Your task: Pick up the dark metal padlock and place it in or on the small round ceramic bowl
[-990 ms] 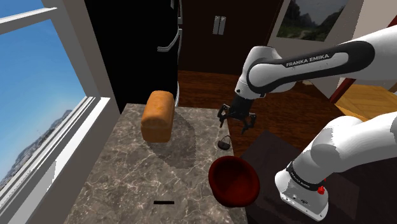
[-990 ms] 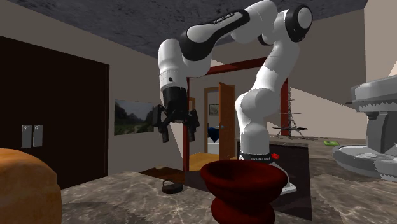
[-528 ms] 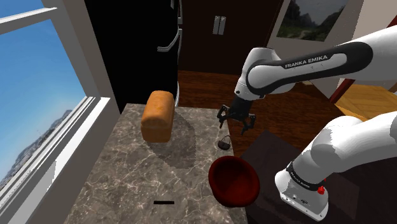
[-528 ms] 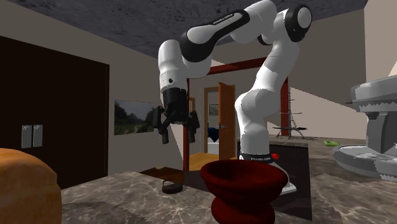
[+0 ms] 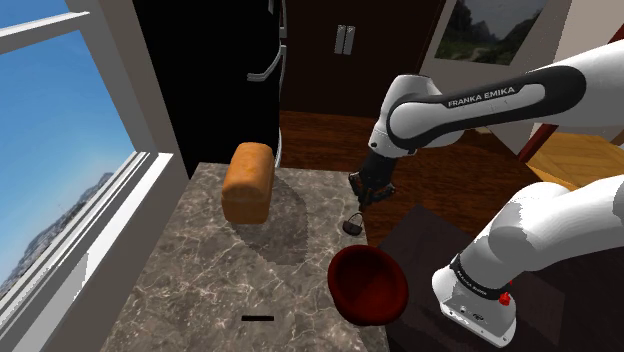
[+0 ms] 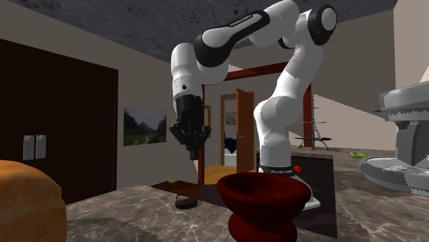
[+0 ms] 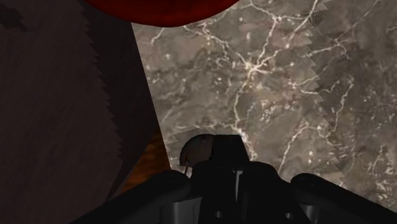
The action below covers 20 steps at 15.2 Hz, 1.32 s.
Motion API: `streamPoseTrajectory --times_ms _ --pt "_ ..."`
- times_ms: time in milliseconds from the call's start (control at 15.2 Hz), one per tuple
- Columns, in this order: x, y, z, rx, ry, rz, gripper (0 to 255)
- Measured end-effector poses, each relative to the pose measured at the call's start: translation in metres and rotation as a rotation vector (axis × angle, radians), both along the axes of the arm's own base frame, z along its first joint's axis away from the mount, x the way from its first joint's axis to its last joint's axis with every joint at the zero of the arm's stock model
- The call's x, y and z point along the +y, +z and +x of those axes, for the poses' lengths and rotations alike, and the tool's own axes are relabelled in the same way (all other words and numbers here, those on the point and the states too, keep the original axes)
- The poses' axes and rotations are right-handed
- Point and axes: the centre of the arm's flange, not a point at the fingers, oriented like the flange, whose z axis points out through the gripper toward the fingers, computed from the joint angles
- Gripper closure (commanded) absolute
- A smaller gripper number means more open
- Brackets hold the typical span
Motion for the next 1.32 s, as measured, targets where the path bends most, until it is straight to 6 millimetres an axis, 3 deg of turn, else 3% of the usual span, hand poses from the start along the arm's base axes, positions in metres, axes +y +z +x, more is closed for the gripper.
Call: streamPoseTrajectory --times_ms 66,132,330,792,1320 --pt "0.0 0.0 0.0 0.0 0.0 0.0 255" --pt "0.0 0.0 0.0 0.0 0.0 0.0 0" --pt "0.005 -0.013 0.002 -0.002 -0.043 -0.047 0" --pt "0.014 -0.086 0.009 -0.026 -0.275 -0.284 0" --pt "0.015 -0.126 0.008 -0.031 -0.294 -0.298 0"
